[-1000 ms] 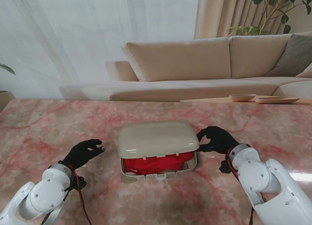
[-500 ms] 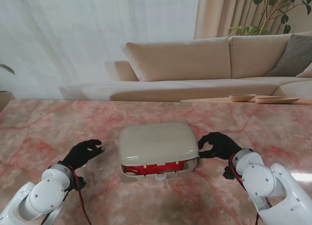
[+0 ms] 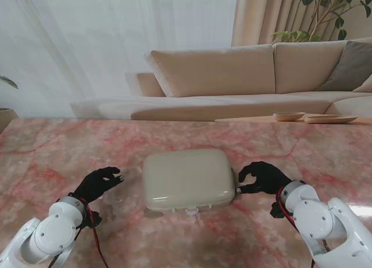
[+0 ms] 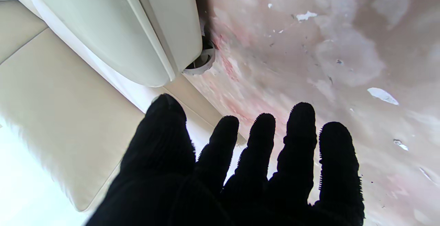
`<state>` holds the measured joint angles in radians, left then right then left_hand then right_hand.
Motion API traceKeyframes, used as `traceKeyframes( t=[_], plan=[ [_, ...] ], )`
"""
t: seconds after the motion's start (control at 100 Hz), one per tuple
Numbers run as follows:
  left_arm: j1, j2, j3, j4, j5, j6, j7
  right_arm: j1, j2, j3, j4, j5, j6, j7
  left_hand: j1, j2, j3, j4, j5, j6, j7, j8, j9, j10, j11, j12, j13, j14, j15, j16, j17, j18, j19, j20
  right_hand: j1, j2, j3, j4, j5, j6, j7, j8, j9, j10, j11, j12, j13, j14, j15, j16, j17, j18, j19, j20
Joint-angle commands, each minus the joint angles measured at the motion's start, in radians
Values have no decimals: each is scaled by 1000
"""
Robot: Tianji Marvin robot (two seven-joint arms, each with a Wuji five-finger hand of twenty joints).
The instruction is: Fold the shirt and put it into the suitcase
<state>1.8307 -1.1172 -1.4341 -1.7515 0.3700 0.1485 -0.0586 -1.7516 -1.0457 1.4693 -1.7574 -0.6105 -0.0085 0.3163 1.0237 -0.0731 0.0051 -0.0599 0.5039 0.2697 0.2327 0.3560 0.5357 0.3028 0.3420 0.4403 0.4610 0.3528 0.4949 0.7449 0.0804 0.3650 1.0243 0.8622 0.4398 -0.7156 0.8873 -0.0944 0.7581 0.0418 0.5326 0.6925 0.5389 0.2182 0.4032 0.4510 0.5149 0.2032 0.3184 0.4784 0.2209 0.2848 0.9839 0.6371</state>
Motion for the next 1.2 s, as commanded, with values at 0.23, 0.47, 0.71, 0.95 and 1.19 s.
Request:
traceKeyframes(
  t=[0.23, 0.47, 0.71, 0.95, 1.19],
  plan=[
    [13, 4, 5, -2, 2, -25, -24, -15, 4, -3, 9, 10, -7, 22, -16, 35, -37, 19, 8, -43, 9, 9, 18, -21, -4, 3, 21, 22, -11, -6, -6, 23, 4, -2, -35, 9, 0, 24, -3, -20, -9, 15, -10, -22, -17, -4, 10, -12, -17, -16, -6, -4, -14, -12],
    [-1, 10, 27, 11, -17, -49, -53, -16, 6, -13, 15, 24, -21, 30, -15, 36, -36, 19, 10, -43, 10, 10, 19, -18, -4, 3, 20, 24, -12, -7, -4, 21, 5, -3, -31, 14, -7, 27, -2, -17, -11, 17, -13, -20, -19, -2, 8, -12, -20, -15, -7, -3, -19, -10],
    [-32, 14, 56, 45, -46, -64, -77, -23, 7, -18, 14, 35, -34, 35, -16, 37, -37, 19, 10, -45, 10, 10, 17, -21, -5, 3, 19, 25, -15, -10, -5, 21, 4, -4, -36, 2, 3, 26, 10, -20, -8, 18, -5, -19, -15, -1, 16, -7, -15, -13, -2, 1, -17, -6],
    [-67, 12, 81, 79, -79, -71, -84, -35, 8, -17, 8, 43, -47, 41, -13, 38, -36, 19, 9, -44, 8, 10, 13, -20, -6, 3, 14, 25, -17, -12, -10, 19, -4, -9, -44, -1, 13, 21, 17, -26, -6, 17, 10, -22, -11, -1, 27, -8, -4, -11, 5, 1, -5, -1],
    [-98, 11, 103, 113, -100, -84, -89, -44, 9, -17, 3, 48, -56, 43, -9, 37, -35, 20, 9, -43, 10, 11, 12, -20, -3, 4, 16, 24, -15, -12, -8, 19, -5, -12, -52, 12, 12, 19, 14, -28, -6, 15, 14, -24, -10, -2, 28, -10, -1, -11, 6, 1, 1, -2]
  ],
)
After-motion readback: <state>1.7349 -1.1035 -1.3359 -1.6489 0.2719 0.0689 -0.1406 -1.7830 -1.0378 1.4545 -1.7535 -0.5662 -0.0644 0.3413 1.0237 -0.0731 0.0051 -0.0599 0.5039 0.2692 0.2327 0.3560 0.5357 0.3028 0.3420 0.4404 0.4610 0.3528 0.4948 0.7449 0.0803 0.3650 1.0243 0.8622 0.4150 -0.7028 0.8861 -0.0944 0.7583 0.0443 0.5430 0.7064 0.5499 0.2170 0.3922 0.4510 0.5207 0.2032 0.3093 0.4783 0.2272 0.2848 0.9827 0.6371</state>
